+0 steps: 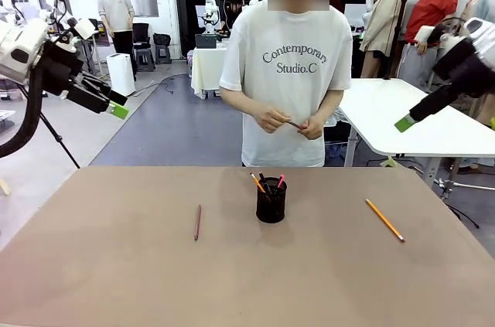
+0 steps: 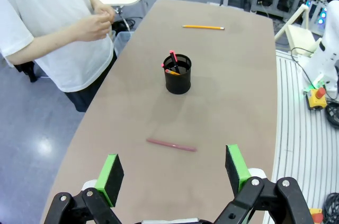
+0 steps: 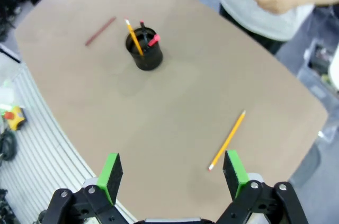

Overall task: Place the pens into the pen holder.
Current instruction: Pick up a writing instrument from the table and place it into the Pen holder.

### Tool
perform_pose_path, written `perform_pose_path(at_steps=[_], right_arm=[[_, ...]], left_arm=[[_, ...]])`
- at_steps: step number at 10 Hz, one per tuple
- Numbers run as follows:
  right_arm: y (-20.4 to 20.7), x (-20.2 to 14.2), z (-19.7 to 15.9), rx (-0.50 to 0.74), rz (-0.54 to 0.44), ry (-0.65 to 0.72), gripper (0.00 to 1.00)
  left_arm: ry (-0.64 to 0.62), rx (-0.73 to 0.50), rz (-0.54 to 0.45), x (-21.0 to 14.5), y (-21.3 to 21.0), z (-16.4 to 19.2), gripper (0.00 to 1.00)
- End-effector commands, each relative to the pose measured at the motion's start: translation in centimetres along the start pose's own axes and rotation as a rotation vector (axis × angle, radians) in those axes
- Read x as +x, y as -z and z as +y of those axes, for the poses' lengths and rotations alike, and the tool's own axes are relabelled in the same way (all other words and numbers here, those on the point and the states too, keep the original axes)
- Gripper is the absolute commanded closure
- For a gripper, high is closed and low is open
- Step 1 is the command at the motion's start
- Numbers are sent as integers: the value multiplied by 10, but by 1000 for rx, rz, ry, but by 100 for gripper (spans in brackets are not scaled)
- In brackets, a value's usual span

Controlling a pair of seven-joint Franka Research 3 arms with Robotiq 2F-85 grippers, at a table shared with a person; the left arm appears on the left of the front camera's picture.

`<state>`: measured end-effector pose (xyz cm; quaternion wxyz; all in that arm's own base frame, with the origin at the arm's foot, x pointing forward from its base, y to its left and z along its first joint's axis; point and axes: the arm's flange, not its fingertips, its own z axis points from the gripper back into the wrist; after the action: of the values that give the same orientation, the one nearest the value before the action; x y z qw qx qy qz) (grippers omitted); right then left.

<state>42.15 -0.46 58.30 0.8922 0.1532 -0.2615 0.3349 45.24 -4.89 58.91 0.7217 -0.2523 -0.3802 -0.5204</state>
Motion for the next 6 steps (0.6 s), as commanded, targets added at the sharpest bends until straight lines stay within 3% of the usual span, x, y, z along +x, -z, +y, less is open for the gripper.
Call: perform_pose_path(at_steps=[1,6], right_arm=[[16,2,4,-70,95,109,0],[56,-13,-21,-133,263,293,0]], left_arm=[[2,5,-2,1,0,0,0],[2,5,-2,1,0,0,0]])
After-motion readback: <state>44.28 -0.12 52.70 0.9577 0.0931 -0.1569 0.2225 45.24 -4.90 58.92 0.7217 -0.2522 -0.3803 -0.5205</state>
